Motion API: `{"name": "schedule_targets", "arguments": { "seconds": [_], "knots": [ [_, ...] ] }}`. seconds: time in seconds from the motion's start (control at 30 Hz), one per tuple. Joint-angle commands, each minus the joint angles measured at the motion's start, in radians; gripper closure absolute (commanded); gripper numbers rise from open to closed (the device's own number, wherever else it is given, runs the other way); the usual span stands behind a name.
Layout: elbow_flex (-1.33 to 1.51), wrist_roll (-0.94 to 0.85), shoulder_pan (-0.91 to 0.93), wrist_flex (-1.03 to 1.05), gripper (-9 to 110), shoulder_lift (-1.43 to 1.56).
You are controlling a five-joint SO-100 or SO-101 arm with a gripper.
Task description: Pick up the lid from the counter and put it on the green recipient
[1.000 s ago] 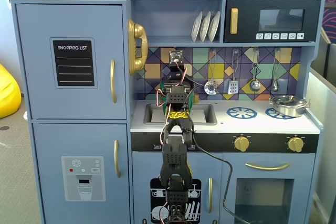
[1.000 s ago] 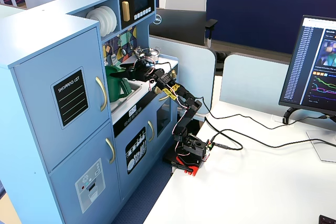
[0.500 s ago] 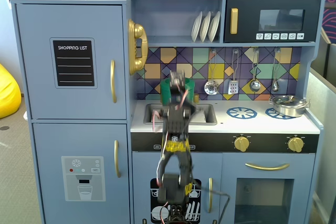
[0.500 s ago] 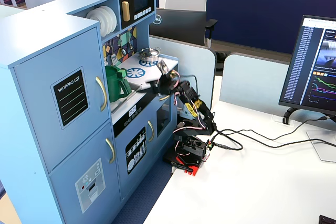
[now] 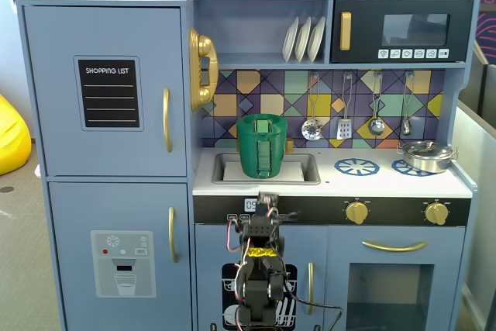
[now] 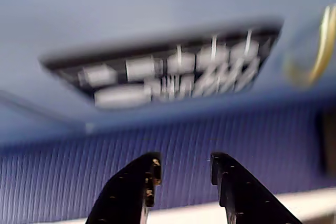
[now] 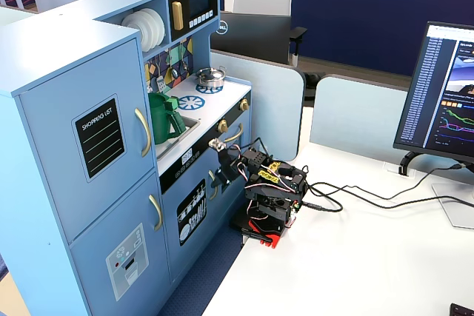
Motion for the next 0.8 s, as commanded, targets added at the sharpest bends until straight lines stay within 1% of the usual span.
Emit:
{"name": "schedule_targets", "arguments": {
  "seconds": [0.0,0.17,0.33,0.4,0.47,0.77],
  "knots": [
    [0.098,0.025,-0.021,0.084,101,0.112],
    [0.109,-0.012,-0.077,0.333,100,0.126],
    [0.109,-0.020,-0.063,0.491,100,0.135],
    [0.109,-0.049,-0.069,0.565,99,0.135],
    [0.109,-0.005,-0.074,0.566,99,0.135],
    [0.109,-0.009,-0.044,0.566,98,0.135]
  ]
}}
